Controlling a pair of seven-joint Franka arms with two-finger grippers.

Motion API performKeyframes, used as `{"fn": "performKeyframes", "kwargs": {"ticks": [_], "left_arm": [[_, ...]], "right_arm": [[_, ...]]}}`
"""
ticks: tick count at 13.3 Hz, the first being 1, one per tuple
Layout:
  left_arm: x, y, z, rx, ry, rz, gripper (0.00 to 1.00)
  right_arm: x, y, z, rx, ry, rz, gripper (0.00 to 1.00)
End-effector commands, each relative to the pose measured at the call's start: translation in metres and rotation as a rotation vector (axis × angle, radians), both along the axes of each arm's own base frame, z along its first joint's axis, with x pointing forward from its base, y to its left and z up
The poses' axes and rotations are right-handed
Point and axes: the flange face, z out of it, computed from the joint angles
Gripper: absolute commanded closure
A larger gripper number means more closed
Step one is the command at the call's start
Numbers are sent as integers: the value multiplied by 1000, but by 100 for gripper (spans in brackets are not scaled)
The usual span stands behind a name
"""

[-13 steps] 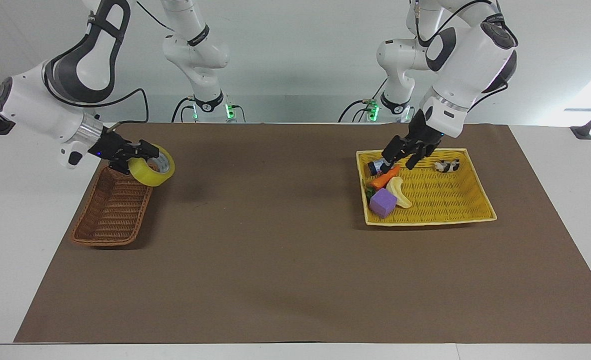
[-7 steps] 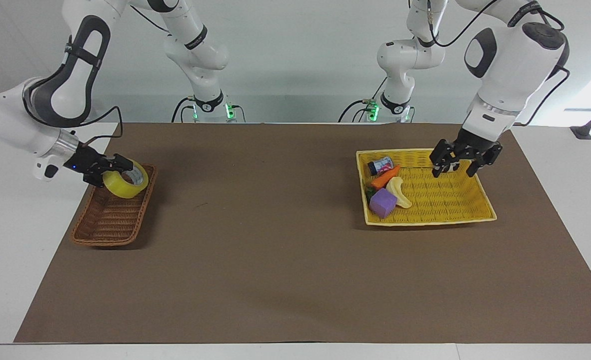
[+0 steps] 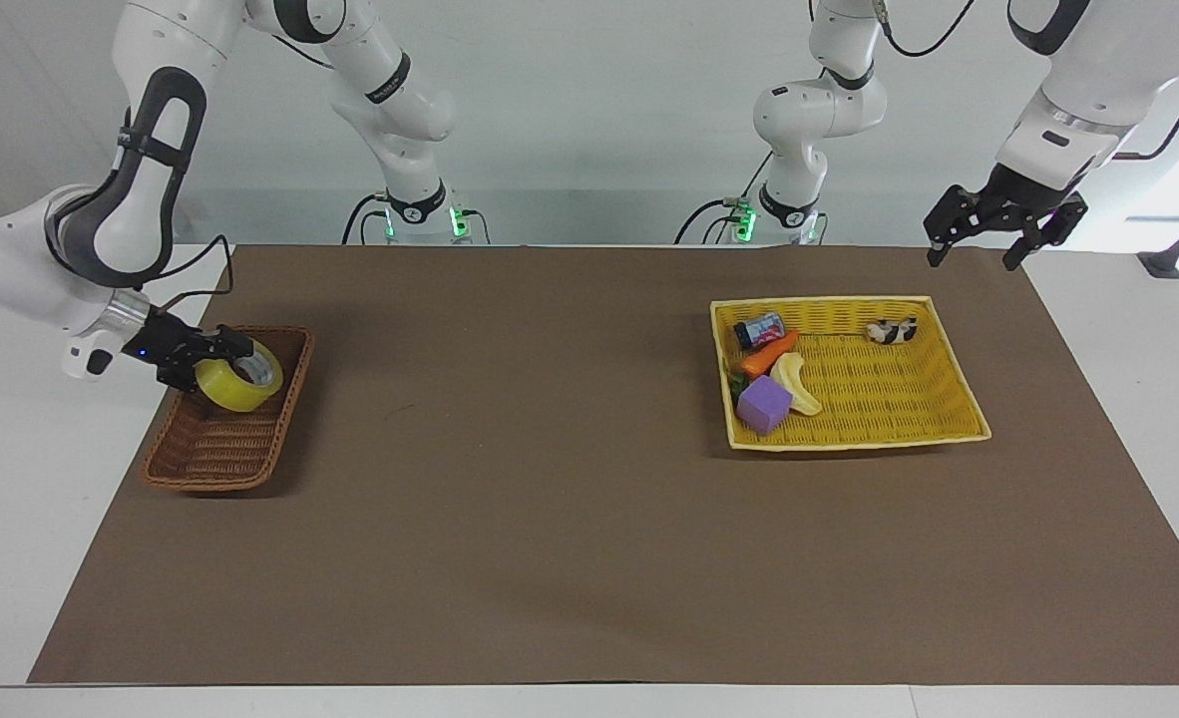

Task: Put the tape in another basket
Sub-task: 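Release the tape and raise the right gripper out of the basket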

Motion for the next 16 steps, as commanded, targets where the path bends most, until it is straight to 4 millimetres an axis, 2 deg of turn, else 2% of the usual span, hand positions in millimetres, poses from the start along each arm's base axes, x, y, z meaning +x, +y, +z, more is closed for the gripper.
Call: {"fn": "performKeyframes", "kwargs": {"ticks": [1,4,6,9,12,14,16], "left_arm": [[-3,-4,6,48,15,-10,0],[-3,15,5,45,19,31,0],[-2,17,6,45,11,34,0],[-2,18,5,45,11,37,0],[-2,17,6,45,10,35,0],[-2,17,6,45,10,35,0],[-2,18,5,45,11,37,0]], "right_arm": [[10,-3,1,-61,-62,14,0],[15,-1,4,-54,-77,2,0],[21,7,17,-59,-96,12,0],[45,51,73,-104,-162,36,0],[58,98,105,-132,-192,24,0],[58,119,128,-181,-180,-51,0],[58,165,155,-279,-171,-99,0]]}}
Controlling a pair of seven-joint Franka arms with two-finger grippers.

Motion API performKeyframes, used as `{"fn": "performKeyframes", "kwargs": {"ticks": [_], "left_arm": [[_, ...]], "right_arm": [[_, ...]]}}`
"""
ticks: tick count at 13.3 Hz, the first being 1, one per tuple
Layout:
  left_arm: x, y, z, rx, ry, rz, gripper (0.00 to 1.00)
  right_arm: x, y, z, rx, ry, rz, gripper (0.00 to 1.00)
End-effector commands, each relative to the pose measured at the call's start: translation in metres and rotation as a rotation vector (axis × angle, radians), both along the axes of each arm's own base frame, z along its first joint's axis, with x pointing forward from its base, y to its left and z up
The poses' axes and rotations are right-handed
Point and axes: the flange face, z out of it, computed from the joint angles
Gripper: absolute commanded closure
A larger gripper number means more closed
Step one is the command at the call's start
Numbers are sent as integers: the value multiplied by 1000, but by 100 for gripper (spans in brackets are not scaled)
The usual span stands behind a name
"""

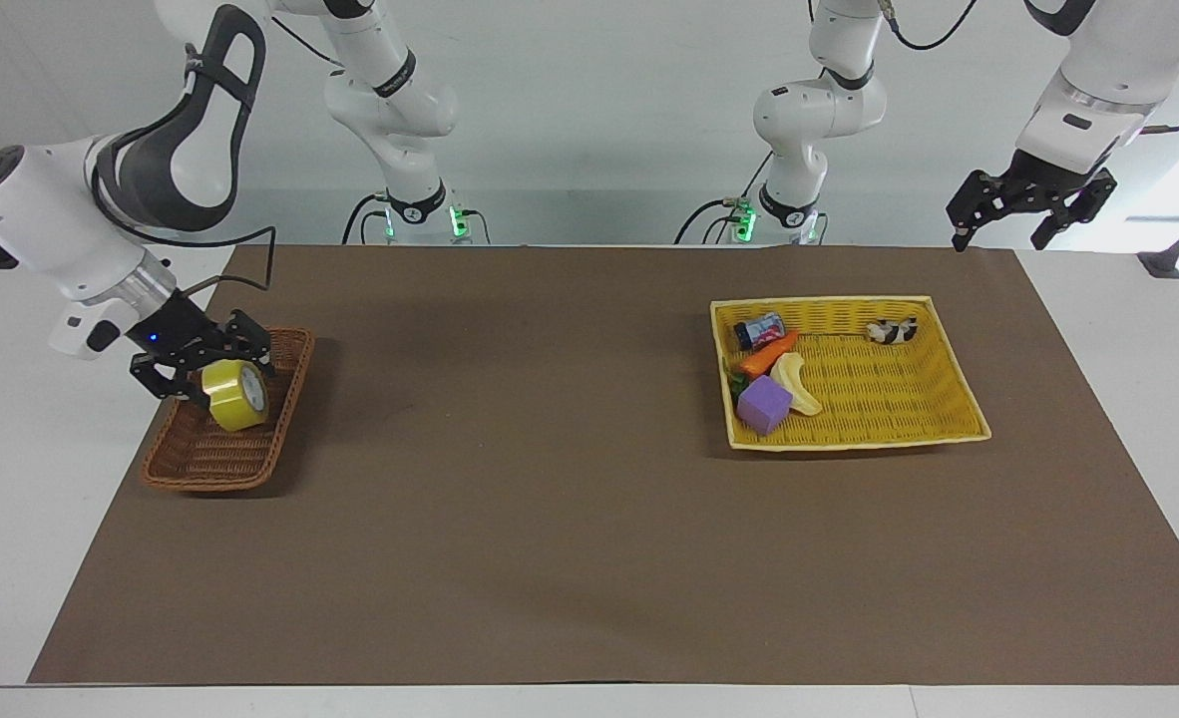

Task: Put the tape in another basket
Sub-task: 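Release the tape and raise the right gripper out of the basket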

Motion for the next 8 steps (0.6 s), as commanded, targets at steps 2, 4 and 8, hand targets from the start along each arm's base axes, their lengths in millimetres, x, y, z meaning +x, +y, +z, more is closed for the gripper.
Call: {"fn": "performKeyframes", "kwargs": {"ticks": [2,4,8], "left_arm": [[-1,4,1,17,6,9,0],[-1,3,2,17,5,8,0],[-1,3,2,17,5,8,0]], "right_arm": [[-8,75,46,-138,-18,-96,0],[-12,102,59,-144,-23,-149,0],[-32,112,112,-175,-52,-229,0]]}}
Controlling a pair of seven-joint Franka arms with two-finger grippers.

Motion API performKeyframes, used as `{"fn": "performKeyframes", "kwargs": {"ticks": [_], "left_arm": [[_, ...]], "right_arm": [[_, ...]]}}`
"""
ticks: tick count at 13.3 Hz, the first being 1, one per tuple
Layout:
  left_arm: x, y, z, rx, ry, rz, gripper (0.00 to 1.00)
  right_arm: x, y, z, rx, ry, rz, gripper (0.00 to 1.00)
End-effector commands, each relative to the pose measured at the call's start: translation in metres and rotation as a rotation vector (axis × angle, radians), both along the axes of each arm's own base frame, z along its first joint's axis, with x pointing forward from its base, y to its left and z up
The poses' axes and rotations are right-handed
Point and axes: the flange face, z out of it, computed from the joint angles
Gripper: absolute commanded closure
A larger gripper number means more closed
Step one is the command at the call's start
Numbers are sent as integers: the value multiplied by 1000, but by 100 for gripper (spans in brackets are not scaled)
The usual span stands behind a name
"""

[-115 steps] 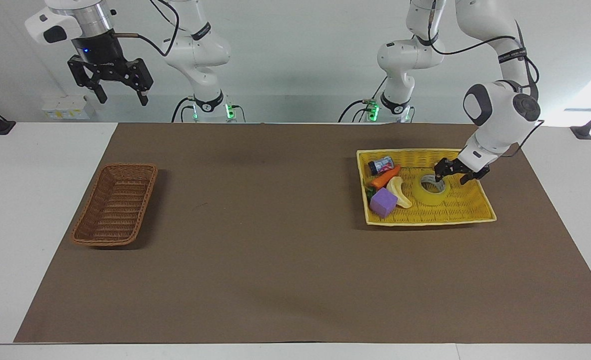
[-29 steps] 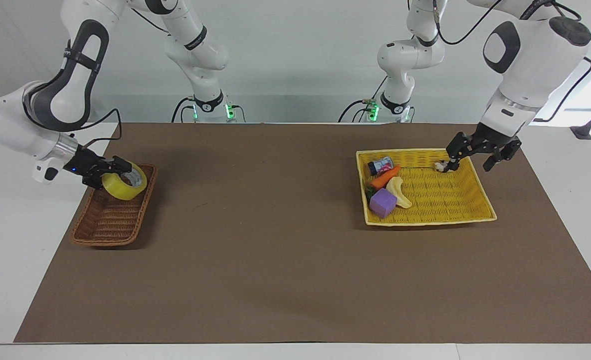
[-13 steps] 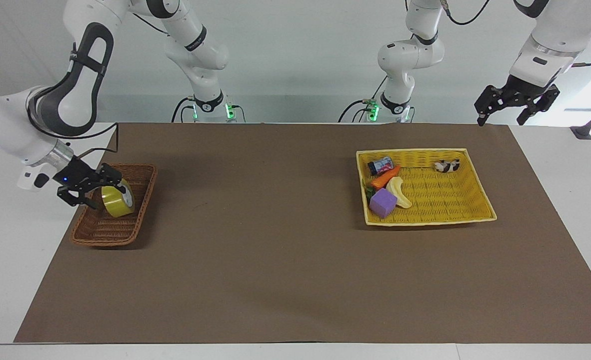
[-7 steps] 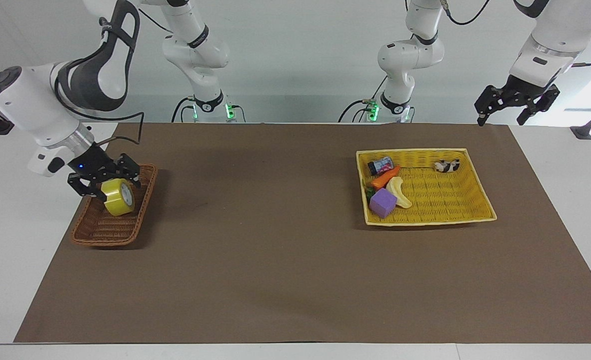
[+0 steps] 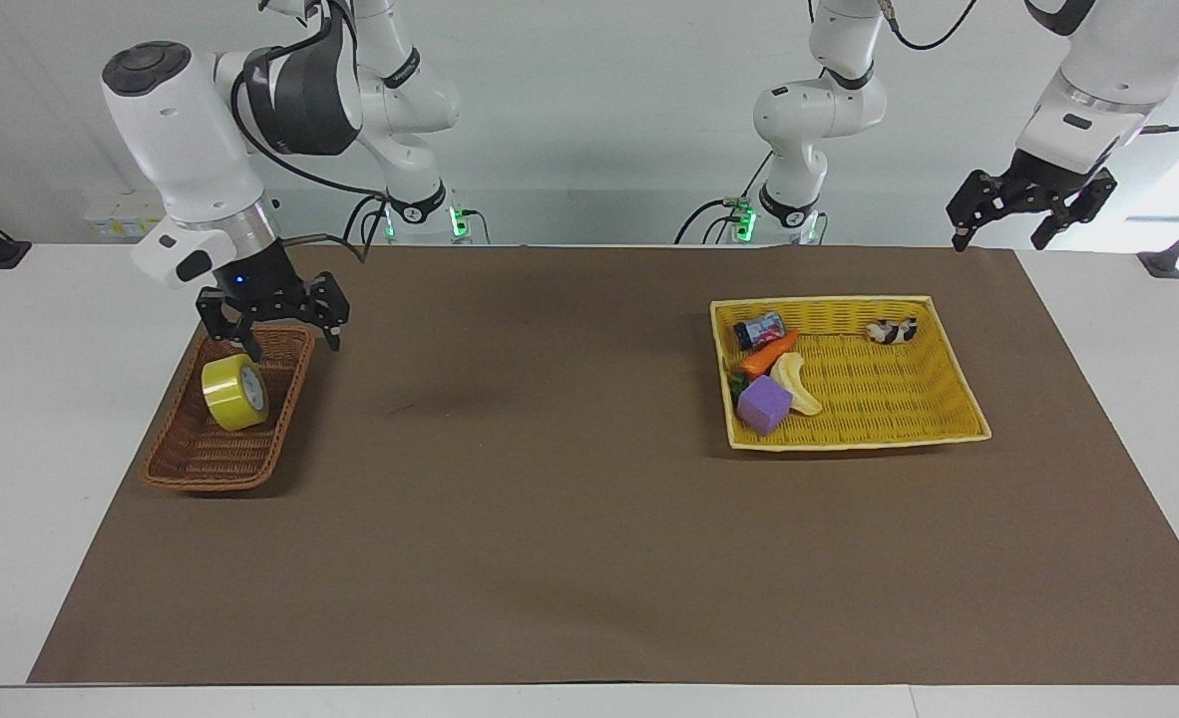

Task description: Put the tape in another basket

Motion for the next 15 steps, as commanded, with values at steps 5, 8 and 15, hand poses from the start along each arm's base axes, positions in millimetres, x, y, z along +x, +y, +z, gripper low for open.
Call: {"fn": "performKeyframes", "kwargs": {"ticks": [5,8,15], "left_arm": [[-1,3,2,17,5,8,0],[-1,3,1,17,6,9,0],[-1,3,1,17,6,8,0]], "right_arm": [[-40,-33,94,-38,45,-193,0],[-59,-38,111,-54,22,-208,0],[-74,-24,108,-36,61,-272,0]]}}
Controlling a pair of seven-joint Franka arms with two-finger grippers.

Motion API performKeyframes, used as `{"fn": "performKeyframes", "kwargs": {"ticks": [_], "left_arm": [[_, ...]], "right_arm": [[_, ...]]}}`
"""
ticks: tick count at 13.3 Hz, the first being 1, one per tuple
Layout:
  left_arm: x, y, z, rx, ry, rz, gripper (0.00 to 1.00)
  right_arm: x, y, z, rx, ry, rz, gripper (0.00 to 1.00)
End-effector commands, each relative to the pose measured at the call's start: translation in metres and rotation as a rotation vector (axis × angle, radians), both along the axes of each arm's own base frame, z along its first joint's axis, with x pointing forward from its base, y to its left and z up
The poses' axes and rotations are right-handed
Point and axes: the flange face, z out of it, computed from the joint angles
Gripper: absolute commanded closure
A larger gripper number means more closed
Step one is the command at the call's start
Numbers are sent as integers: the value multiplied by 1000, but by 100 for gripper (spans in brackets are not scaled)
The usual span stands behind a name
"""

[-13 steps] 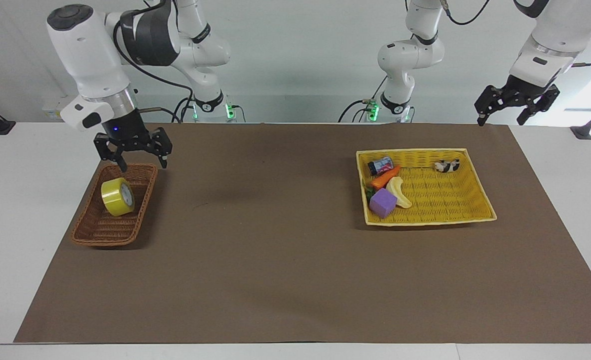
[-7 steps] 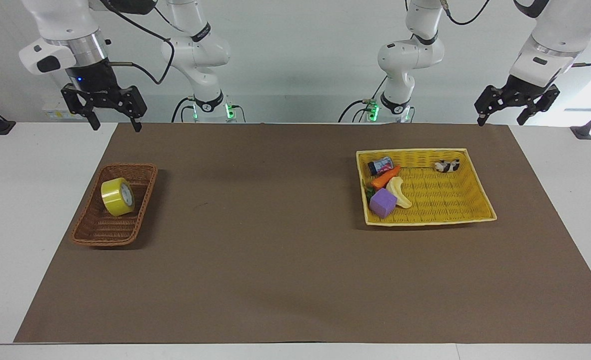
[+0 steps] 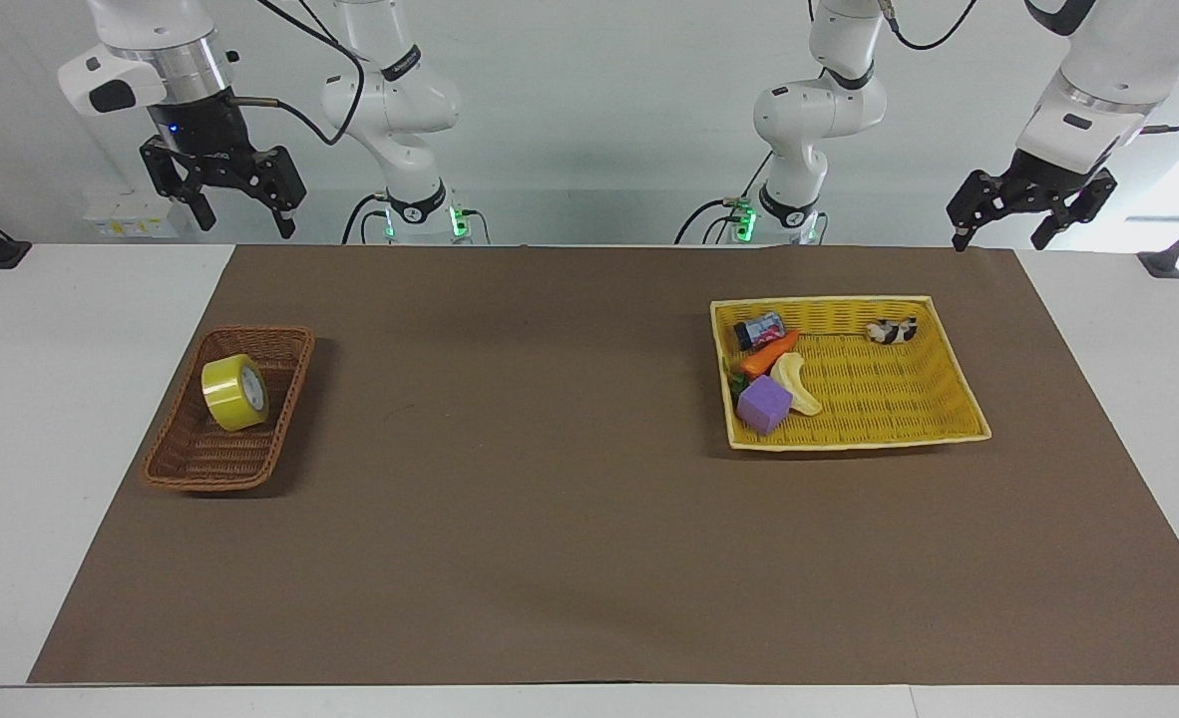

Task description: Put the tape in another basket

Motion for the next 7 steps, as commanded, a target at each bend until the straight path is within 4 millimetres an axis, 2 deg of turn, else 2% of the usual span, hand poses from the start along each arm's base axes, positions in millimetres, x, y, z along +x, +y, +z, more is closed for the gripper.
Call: {"fn": "performKeyframes", "kwargs": {"ticks": [1,4,7], "left_arm": [[-1,3,2,17,5,9,0],[-1,3,1,17,6,9,0],[-1,3,1,17,6,8,0]], "right_arm": [[-7,-5,-2,-12,7,-23,0],[-8,-12,-3,-1,18,-26,0],[-13,4,-5,1,68,40,0]]}}
